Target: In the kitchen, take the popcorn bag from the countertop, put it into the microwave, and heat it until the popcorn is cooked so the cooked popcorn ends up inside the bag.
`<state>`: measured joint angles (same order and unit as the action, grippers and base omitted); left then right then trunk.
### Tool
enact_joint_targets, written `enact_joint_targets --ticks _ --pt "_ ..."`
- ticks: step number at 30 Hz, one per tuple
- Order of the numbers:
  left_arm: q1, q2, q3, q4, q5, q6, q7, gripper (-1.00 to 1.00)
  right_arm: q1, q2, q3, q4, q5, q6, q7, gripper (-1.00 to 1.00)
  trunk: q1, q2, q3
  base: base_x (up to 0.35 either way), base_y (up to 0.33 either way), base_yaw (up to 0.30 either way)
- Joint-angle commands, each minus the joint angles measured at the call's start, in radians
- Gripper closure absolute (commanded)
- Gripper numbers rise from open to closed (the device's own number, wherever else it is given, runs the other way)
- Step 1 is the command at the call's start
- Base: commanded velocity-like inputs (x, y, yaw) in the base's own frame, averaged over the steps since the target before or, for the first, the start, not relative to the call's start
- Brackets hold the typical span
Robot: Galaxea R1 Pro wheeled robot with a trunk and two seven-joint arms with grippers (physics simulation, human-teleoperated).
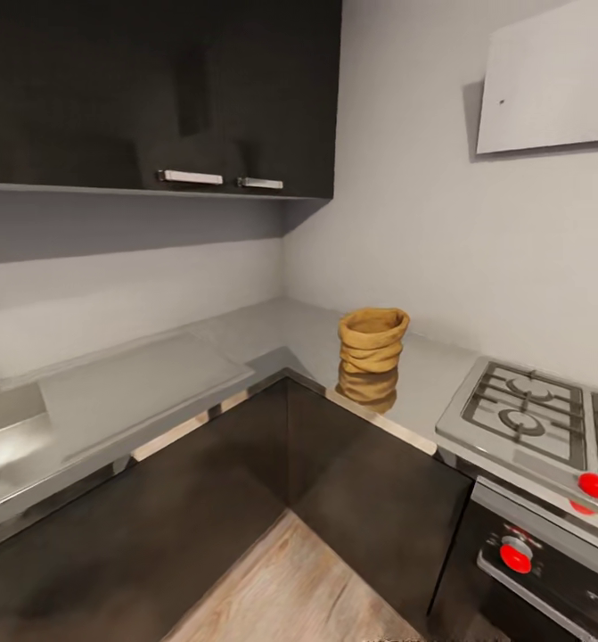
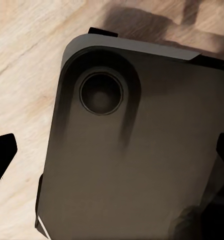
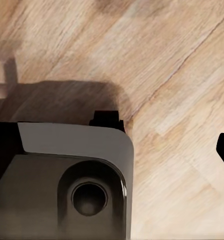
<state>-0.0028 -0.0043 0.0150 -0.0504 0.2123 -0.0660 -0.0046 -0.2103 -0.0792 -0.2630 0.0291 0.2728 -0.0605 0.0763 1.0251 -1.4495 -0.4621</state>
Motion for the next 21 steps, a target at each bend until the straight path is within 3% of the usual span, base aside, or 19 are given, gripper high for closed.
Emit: enact_joint_targets --ticks 1,15,21 --pt "0.000 0.000 0.000 0.000 0.003 -0.003 -0.002 -1.00 -0.001 -0.001 -0.009 0.003 0.008 -0.006 0.002 -1.00 0.000 -0.001 0.000 0.049 0.145 -0.232" --pt "0.000 0.001 -0.004 0.000 0.002 -0.001 -0.003 -1.00 -0.001 -0.001 -0.009 0.003 0.007 -0.006 0.002 -1.00 0.000 -0.001 0.007 0.088 0.285 -0.232" --pt "0.000 0.001 -0.004 0.000 0.002 -0.001 -0.003 -1.00 -0.001 -0.002 -0.009 0.003 0.005 -0.006 0.002 -1.00 0.000 -0.001 0.010 0.006 0.087 -0.232"
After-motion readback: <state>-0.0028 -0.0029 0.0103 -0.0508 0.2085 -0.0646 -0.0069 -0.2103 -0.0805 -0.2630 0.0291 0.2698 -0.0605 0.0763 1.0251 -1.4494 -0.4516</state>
